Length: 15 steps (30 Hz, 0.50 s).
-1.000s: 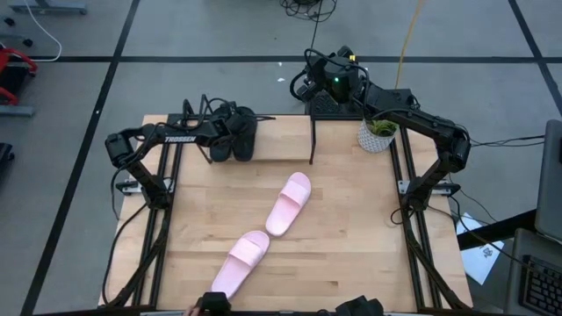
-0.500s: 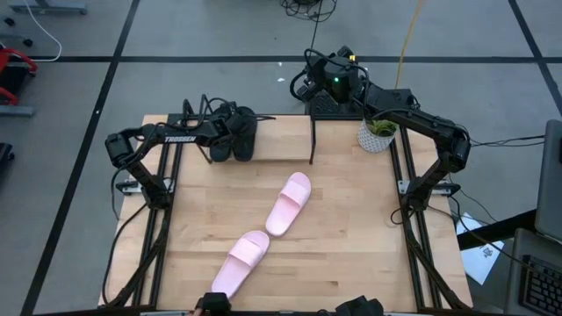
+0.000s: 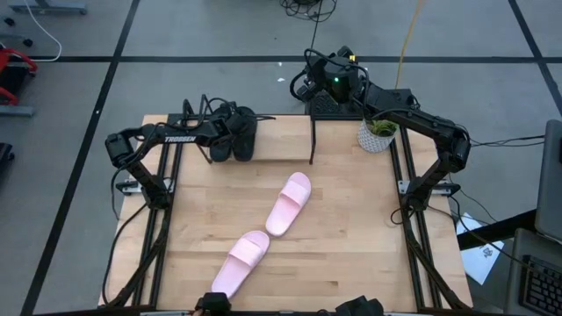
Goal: Pick and place slides into the shelf
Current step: Put the black slipper on the shelf
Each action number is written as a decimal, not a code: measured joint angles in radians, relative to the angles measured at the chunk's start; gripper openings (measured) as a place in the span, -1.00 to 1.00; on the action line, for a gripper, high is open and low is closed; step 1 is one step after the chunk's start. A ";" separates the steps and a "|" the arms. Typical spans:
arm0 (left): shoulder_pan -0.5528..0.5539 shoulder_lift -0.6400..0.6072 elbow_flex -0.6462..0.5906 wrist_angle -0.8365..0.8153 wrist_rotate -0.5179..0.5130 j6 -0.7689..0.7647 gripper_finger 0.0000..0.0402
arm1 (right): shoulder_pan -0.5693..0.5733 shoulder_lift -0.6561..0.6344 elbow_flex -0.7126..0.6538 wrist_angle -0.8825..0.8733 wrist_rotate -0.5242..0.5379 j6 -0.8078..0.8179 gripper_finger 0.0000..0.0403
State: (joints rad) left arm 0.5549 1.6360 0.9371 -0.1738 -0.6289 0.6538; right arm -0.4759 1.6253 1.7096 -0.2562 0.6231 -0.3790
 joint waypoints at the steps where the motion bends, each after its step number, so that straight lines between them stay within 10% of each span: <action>1: 0.000 0.000 0.000 0.000 0.000 0.006 -0.57 | 0.000 0.000 0.000 0.000 0.000 0.000 0.02; 15: 0.000 0.000 0.000 0.000 0.000 0.019 -0.57 | 0.000 0.000 0.000 0.000 0.000 0.000 0.02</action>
State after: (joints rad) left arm 0.5545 1.6360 0.9371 -0.1738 -0.6292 0.6727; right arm -0.4761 1.6253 1.7096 -0.2558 0.6231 -0.3790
